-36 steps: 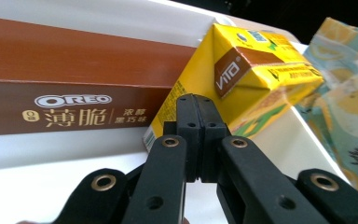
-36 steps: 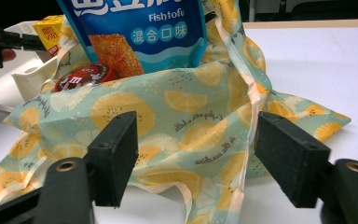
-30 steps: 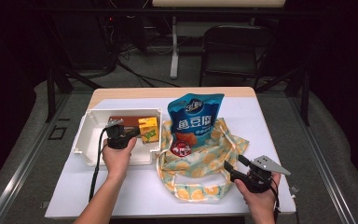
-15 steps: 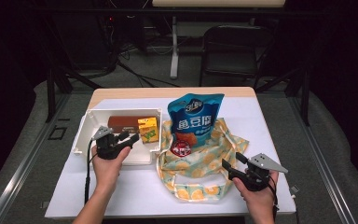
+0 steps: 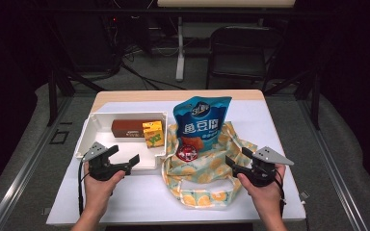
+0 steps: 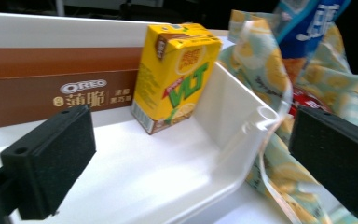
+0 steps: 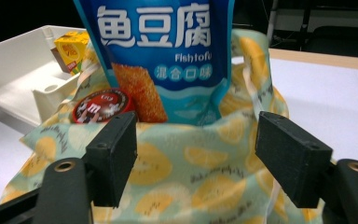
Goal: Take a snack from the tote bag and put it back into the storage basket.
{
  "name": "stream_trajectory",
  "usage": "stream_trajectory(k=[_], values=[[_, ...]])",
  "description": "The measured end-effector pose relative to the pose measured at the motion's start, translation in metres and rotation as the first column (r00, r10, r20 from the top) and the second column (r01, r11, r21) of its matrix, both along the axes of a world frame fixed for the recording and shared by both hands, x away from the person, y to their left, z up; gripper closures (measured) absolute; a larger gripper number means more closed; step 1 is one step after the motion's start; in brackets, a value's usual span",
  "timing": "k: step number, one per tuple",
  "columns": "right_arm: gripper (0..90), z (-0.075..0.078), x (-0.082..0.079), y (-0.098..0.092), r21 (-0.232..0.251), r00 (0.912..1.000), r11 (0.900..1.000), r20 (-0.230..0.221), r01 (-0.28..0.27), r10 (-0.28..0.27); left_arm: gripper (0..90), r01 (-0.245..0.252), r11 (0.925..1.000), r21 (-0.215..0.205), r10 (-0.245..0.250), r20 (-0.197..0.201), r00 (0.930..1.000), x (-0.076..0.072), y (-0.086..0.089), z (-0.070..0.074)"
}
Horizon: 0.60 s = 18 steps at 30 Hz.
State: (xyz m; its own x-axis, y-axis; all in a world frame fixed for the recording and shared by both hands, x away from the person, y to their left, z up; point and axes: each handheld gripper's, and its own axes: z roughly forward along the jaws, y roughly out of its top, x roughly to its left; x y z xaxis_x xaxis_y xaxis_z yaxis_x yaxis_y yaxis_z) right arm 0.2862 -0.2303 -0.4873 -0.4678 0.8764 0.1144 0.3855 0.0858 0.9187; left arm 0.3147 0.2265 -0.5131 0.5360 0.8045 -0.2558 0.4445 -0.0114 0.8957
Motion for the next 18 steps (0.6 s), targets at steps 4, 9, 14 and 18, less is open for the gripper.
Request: stream_trajectory(k=[4,9,14,18], values=[[26.3,0.005,0.014,0.003,-0.002,0.9999,1.000,0.002,-0.011,0.011,0.1,0.024,0.9997,0.004,-0.024,0.018,0.9995,-0.005,0.000,0.003],[24.9,0.013,0.029,0.009,-0.014,0.9997,1.000,0.006,-0.024,0.024,0.1,0.031,0.9994,0.018,-0.031,0.036,0.9989,-0.009,-0.002,0.005],[23.6,0.019,0.045,0.012,-0.012,0.9996,1.000,0.004,-0.028,0.028,0.2,0.037,0.9990,0.026,-0.038,0.032,0.9988,-0.010,-0.002,0.004],[22.1,0.022,0.055,0.011,-0.011,0.9998,1.000,0.001,-0.022,0.022,0.1,0.042,0.9988,0.027,-0.043,0.041,0.9982,-0.010,-0.002,0.004]])
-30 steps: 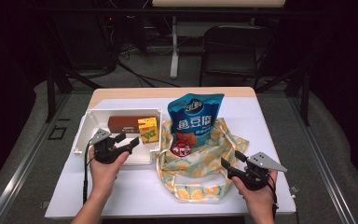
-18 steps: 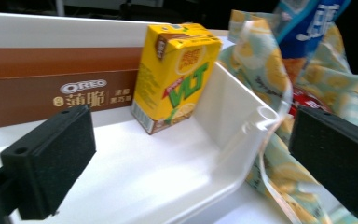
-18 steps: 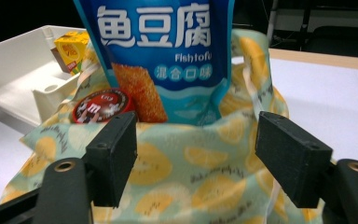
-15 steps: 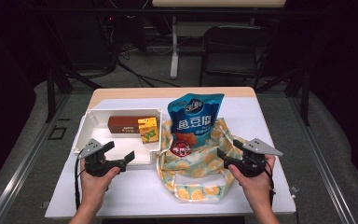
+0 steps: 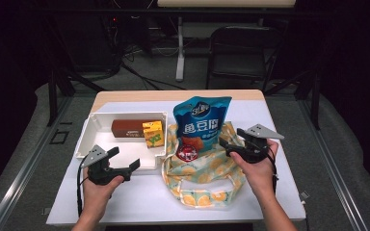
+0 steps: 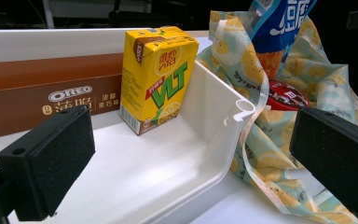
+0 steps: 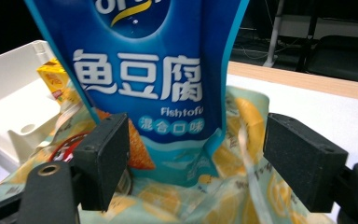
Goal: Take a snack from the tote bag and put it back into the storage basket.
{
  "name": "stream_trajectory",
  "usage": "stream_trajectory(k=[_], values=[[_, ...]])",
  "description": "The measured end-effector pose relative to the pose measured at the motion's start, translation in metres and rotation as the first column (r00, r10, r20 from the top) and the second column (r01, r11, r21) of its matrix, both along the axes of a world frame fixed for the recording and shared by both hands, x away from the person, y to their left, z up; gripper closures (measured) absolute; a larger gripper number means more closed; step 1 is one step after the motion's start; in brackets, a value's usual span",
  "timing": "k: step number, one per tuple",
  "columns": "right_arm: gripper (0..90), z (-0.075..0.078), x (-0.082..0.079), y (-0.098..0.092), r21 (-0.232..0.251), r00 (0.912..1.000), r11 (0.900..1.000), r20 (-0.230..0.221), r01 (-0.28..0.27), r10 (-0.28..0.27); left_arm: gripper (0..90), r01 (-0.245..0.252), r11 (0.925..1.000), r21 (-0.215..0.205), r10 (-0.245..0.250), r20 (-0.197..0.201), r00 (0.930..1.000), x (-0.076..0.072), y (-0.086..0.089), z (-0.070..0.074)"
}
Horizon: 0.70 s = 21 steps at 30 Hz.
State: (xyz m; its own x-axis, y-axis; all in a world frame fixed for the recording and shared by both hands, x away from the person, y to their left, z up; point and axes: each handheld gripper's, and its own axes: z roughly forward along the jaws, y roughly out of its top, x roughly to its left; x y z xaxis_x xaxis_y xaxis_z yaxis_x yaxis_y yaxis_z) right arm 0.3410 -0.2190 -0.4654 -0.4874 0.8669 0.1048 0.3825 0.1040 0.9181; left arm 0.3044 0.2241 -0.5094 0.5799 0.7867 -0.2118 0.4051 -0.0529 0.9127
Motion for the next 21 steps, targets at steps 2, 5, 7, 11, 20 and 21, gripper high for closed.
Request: stream_trajectory(k=[2,5,7,11,20,21], values=[[21.7,0.001,0.005,0.000,-0.004,1.0000,1.000,-0.003,0.002,-0.002,0.1,0.001,1.0000,-0.003,-0.001,-0.001,1.0000,0.000,0.000,0.000],[21.3,0.001,0.014,0.000,-0.016,1.0000,1.000,-0.009,0.004,-0.004,0.1,0.000,1.0000,-0.004,0.000,-0.003,1.0000,0.000,0.001,-0.001],[21.8,0.002,0.018,0.000,-0.019,0.9999,1.000,-0.012,0.000,0.000,0.1,0.002,1.0000,-0.005,-0.002,-0.005,1.0000,0.000,0.001,-0.001],[21.0,0.004,0.027,0.002,-0.021,0.9999,1.000,-0.014,-0.010,0.010,0.2,0.001,1.0000,-0.008,-0.001,-0.010,0.9999,0.001,0.001,-0.002],[20.6,0.007,0.048,0.013,-0.031,0.9985,0.998,0.001,-0.055,0.055,0.4,0.003,1.0000,-0.008,-0.003,-0.016,0.9999,0.002,0.002,-0.003],[20.8,0.008,0.050,0.014,-0.032,0.9981,0.998,0.000,-0.062,0.062,0.4,0.003,1.0000,-0.009,-0.003,-0.017,0.9999,0.002,0.002,-0.003]])
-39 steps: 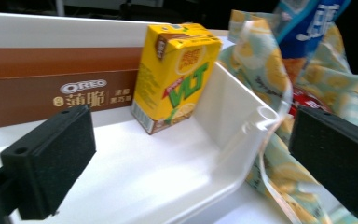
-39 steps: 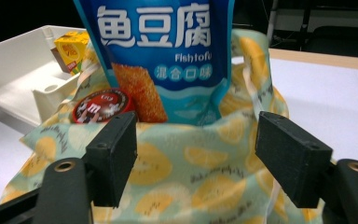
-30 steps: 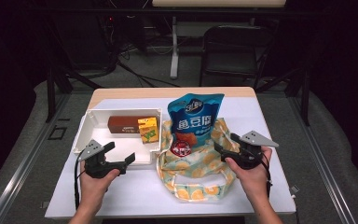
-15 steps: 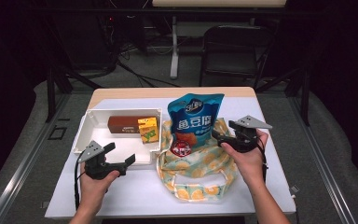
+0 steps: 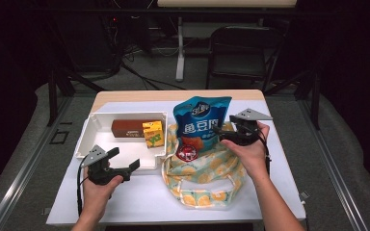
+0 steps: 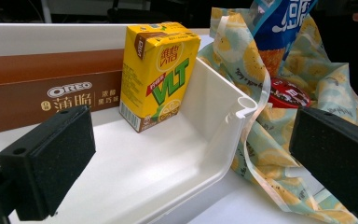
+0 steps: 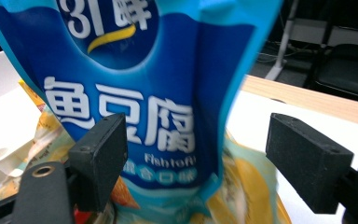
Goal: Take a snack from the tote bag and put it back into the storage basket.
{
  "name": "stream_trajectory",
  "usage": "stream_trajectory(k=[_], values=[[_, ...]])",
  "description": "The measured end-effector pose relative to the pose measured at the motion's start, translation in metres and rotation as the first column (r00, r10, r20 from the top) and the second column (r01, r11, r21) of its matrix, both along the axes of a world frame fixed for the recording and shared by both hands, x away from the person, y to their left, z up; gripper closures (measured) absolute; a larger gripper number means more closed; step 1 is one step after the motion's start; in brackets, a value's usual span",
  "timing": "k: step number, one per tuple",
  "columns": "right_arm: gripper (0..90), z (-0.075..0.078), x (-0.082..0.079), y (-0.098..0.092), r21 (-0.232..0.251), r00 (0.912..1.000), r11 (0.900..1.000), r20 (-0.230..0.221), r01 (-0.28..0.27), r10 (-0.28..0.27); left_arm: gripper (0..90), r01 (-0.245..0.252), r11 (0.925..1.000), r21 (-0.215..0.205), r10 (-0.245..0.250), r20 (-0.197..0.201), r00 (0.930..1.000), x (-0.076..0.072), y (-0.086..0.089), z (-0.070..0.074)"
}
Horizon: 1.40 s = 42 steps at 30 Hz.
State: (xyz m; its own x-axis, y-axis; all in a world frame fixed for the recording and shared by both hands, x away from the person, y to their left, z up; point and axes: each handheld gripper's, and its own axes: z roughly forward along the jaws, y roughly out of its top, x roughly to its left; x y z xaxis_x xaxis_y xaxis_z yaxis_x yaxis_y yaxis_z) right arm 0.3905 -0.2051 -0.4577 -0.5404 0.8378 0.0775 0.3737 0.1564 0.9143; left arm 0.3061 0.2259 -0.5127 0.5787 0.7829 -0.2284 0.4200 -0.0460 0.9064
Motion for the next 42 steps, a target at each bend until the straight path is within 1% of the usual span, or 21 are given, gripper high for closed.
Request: stream_trajectory(k=[1,3,5,8,9,13,16,19,22,24,26,28,29,32,34,36,37,38,39,40,42], values=[[20.6,0.000,0.003,0.002,0.005,0.9999,1.000,-0.002,-0.011,0.011,0.4,0.001,1.0000,0.000,-0.001,-0.002,1.0000,0.000,0.000,0.000],[20.2,0.000,0.007,0.005,-0.006,0.9997,1.000,-0.008,-0.023,0.023,0.5,0.001,1.0000,0.000,-0.001,-0.001,1.0000,0.000,0.001,0.000],[21.8,0.000,0.010,0.007,-0.006,0.9993,0.999,-0.007,-0.036,0.036,0.5,0.001,1.0000,-0.002,-0.001,-0.003,1.0000,0.000,0.001,0.000],[22.2,-0.001,0.016,0.010,0.004,0.9990,0.999,-0.001,-0.045,0.045,0.5,0.001,1.0000,-0.002,-0.001,-0.004,1.0000,0.000,0.001,0.000],[22.2,-0.001,0.018,0.010,0.001,0.9988,0.999,-0.002,-0.048,0.048,0.6,0.001,1.0000,-0.002,-0.001,-0.003,1.0000,0.000,0.002,0.000],[22.0,-0.003,0.025,0.011,0.020,0.9984,0.998,-0.008,-0.056,0.056,0.6,0.002,1.0000,-0.002,-0.002,-0.004,1.0000,0.000,0.002,0.000],[22.4,-0.003,0.029,0.012,0.024,0.9970,0.997,-0.001,-0.077,0.077,0.7,0.003,1.0000,-0.002,-0.003,-0.005,1.0000,0.000,0.002,0.000],[22.9,-0.003,0.034,0.012,0.034,0.9958,0.995,0.002,-0.091,0.091,0.8,0.004,1.0000,-0.004,-0.004,-0.006,1.0000,0.000,0.002,0.000],[22.4,-0.006,0.040,0.012,0.062,0.9945,0.993,-0.010,-0.103,0.104,1.0,0.006,1.0000,-0.004,-0.006,-0.003,1.0000,0.000,0.003,0.000],[22.5,-0.006,0.042,0.013,0.086,0.9926,0.989,-0.013,-0.119,0.121,1.3,0.004,0.9999,-0.010,-0.004,-0.004,1.0000,0.000,0.003,-0.001],[24.1,-0.006,0.043,0.015,0.087,0.9910,0.988,-0.014,-0.131,0.133,1.5,0.006,0.9999,-0.008,-0.006,-0.006,1.0000,0.000,0.003,-0.001],[29.2,-0.005,0.043,0.017,0.087,0.9890,0.985,-0.005,-0.147,0.148,1.9,0.007,0.9999,-0.009,-0.007,-0.008,0.9999,0.000,0.003,-0.002],[34.5,-0.004,0.042,0.018,0.089,0.9870,0.983,0.002,-0.160,0.161,2.1,0.010,0.9999,-0.008,-0.010,-0.010,0.9999,0.000,0.003,-0.002],[46.3,-0.004,0.039,0.021,0.101,0.9839,0.979,0.008,-0.178,0.179,2.7,0.013,0.9999,-0.008,-0.013,-0.007,0.9999,0.000,0.002,-0.002],[57.7,-0.004,0.038,0.021,0.107,0.9816,0.976,0.014,-0.191,0.190,3.7,0.016,0.9998,-0.008,-0.016,-0.004,0.9999,0.000,0.002,-0.002],[67.7,-0.004,0.035,0.021,0.113,0.9769,0.970,0.021,-0.213,0.213,4.7,0.022,0.9998,-0.005,-0.022,-0.002,0.9998,0.000,0.001,-0.002],[74.8,-0.004,0.033,0.022,0.109,0.9783,0.972,0.025,-0.207,0.205,5.2,0.024,0.9997,-0.006,-0.024,-0.002,0.9997,0.000,0.000,-0.002],[80.2,-0.004,0.032,0.022,0.103,0.9776,0.972,0.022,-0.210,0.209,5.6,0.025,0.9997,-0.007,-0.025,-0.002,0.9997,0.000,0.000,-0.002],[84.0,-0.004,0.031,0.022,0.106,0.9757,0.970,0.025,-0.219,0.218,6.0,0.025,0.9997,-0.005,-0.025,-0.001,0.9997,0.000,0.000,-0.002],[85.2,-0.003,0.030,0.021,0.107,0.9745,0.969,0.024,-0.225,0.223,6.6,0.027,0.9996,-0.006,-0.027,0.001,0.9996,0.000,-0.001,-0.002],[87.0,-0.001,0.027,0.022,0.091,0.9762,0.972,0.019,-0.217,0.216,8.4,0.030,0.9995,-0.010,-0.029,0.005,0.9996,-0.001,-0.002,-0.002]])
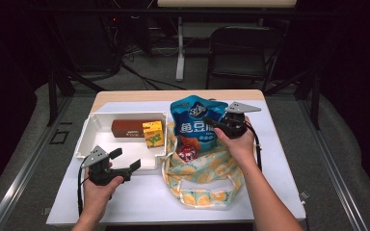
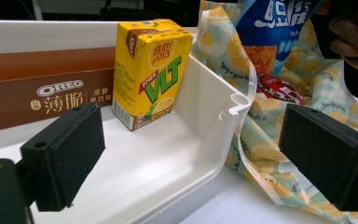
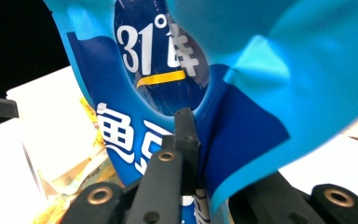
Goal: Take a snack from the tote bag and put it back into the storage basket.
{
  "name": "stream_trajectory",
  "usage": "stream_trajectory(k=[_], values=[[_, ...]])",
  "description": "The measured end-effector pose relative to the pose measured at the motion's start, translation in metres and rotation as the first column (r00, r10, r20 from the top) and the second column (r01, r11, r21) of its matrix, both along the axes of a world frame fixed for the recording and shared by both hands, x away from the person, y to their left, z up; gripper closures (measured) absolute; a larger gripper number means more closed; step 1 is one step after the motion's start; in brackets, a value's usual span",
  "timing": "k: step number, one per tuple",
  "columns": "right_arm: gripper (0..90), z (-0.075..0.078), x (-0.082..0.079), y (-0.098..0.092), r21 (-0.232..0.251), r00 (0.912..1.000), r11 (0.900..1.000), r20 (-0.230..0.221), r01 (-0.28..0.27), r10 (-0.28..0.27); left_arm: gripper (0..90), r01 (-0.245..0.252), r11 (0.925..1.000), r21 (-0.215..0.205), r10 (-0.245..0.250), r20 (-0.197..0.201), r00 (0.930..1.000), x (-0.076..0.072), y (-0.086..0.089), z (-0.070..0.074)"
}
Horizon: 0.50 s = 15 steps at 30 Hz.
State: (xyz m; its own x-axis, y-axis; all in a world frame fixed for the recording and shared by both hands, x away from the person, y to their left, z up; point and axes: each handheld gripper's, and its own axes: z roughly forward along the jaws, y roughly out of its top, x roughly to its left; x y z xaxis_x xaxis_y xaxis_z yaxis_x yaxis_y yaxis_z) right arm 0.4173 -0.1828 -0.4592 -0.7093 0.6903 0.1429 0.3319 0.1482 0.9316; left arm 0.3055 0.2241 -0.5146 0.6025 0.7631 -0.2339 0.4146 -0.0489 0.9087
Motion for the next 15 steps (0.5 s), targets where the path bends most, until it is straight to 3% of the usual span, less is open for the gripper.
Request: stream_trajectory(k=[7,15], values=[[89.4,0.011,-0.011,0.004,-0.023,0.9997,1.000,0.022,-0.008,0.008,11.8,0.005,1.0000,-0.005,-0.005,0.009,0.9999,0.001,-0.002,0.001],[89.7,0.031,-0.024,0.001,0.003,0.9985,1.000,0.054,0.006,-0.006,14.1,0.015,0.9999,0.001,-0.015,0.033,0.9993,0.003,-0.007,0.009]])
